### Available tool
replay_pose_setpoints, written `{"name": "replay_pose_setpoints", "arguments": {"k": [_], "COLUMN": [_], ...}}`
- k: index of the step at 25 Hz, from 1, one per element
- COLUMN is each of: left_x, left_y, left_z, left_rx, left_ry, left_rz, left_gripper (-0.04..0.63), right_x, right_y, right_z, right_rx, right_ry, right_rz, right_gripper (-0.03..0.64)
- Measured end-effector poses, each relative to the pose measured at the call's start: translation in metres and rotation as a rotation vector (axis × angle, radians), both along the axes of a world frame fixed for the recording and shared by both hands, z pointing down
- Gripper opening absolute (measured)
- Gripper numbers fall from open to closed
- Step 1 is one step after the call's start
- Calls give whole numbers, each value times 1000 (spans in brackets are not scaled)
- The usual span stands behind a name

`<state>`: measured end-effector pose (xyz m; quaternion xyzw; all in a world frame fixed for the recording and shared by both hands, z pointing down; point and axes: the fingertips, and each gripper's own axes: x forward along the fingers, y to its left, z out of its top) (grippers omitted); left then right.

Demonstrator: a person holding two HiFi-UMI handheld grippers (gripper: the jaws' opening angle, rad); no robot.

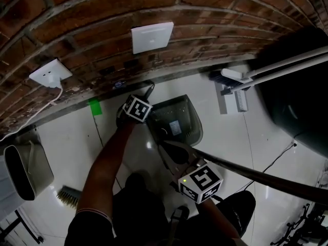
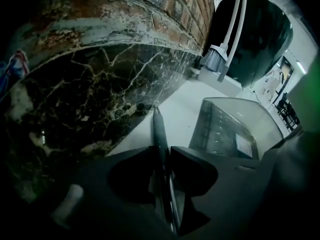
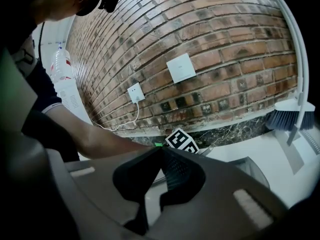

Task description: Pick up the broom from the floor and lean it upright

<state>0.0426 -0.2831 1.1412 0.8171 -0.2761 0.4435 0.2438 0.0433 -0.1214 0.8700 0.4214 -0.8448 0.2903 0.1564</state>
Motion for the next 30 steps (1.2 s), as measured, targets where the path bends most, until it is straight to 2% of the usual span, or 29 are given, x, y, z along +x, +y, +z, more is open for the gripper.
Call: {"name": "replay_pose_setpoints", "arguments": {"k": [2, 6, 8, 11, 14, 17, 21, 30], "left_x": [-1, -7, -6, -4, -17, -35, -68, -154], "left_y": [-4, 9, 14, 14, 19, 33, 50, 79], "left_z": [-4, -19, -43, -101, -176, -248, -333, -495], "left_rx": [-4, -67, -68, -6, 68, 114, 185, 328], "left_ry": [7, 18, 57, 165, 205, 229, 241, 198], "left_rz": [-12, -24, -21, -37, -64, -78, -103, -207], "left_gripper": [103, 97, 98, 95, 92, 91, 91, 86], "right_x": [-1, -4, -6, -16, -28, -47, -76, -113], "right_y": [-1, -2, -5, -8, -5, 3, 16, 26], "right_z": [-1, -12, -25, -57, -101, -148, -221, -370], "right_rx": [4, 14, 21, 49, 85, 81, 67, 55], "right_ry": [0, -6, -22, -44, -23, -19, -42, -38], "right_rz": [1, -1, 1, -12, -37, -47, -96, -203], "right_gripper": [2, 2, 2, 2, 2, 2, 2, 2]}}
